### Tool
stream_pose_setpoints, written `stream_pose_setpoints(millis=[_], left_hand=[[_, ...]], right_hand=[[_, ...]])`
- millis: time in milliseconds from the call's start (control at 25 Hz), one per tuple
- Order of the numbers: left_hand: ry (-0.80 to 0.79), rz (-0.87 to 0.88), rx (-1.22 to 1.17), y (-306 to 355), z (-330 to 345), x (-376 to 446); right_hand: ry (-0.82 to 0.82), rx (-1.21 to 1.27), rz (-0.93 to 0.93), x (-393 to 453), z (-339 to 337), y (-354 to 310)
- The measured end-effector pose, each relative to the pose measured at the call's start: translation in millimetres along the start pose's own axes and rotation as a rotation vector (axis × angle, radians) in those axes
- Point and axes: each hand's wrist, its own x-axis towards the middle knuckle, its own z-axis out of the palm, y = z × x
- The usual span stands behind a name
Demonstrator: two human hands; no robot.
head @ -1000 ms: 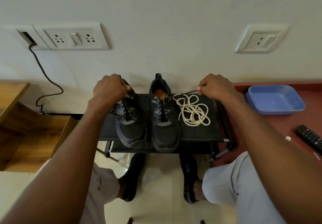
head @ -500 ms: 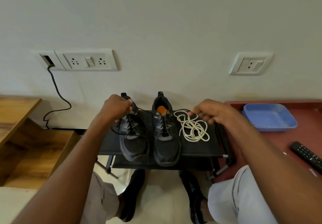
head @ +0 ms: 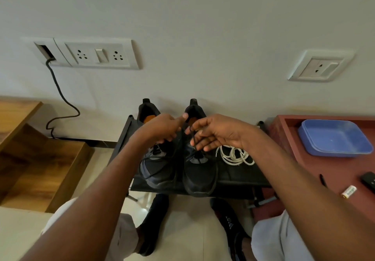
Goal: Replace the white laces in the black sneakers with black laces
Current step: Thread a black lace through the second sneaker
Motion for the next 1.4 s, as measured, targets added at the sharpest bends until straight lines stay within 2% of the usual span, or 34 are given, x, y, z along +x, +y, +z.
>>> stream_pose_setpoints(millis=[120, 280, 480, 600, 680, 760, 840, 1000, 1040, 1120, 1200, 1280, 1400], left_hand=[[-0.085, 0.003, -0.211, 13, 0, 12], [-0.139, 0.071, -0.318, 14, 0, 16], [0.063, 0.057, -0.398, 11, -9, 14], [0.142, 0.047, -0.386, 8, -12, 11], [0.15, 0.063, -0.376, 7, -16, 6], [0.141, 0.082, -0.382, 7, -21, 1], [0.108, 0.137, -0.443, 10, -23, 0], [0.057, 0.228, -0.558, 23, -12, 1], [0.017, 0.254, -0.551, 27, -10, 0], [-0.107, 0.308, -0.475, 34, -9, -8], [-0.186, 0.344, -0.38, 38, -10, -14], [-0.107, 0.403, -0.336, 37, -5, -11], [0.24, 0.563, -0.2, 31, 4, -1]], right_hand=[[0.093, -0.147, -0.088, 7, 12, 1], [0.154, -0.352, -0.138, 23, 26, 6], [0.27, -0.883, -0.267, 30, 40, 14], [0.366, -1.026, -0.279, 30, 46, 16], [0.426, -1.06, -0.217, 31, 45, 12], [0.47, -1.036, -0.146, 30, 44, 10], [0.477, -0.881, -0.155, 28, 39, 8], [0.336, -0.153, -0.39, 13, 21, -13], [0.329, -0.045, -0.47, 8, 15, -18], [0.4, 0.032, -0.626, -2, 6, -23], [0.552, 0.038, -0.73, -5, -4, -22], [0.643, -0.004, -0.732, 0, -12, -20], [0.576, -0.008, -0.539, 12, -9, -15]])
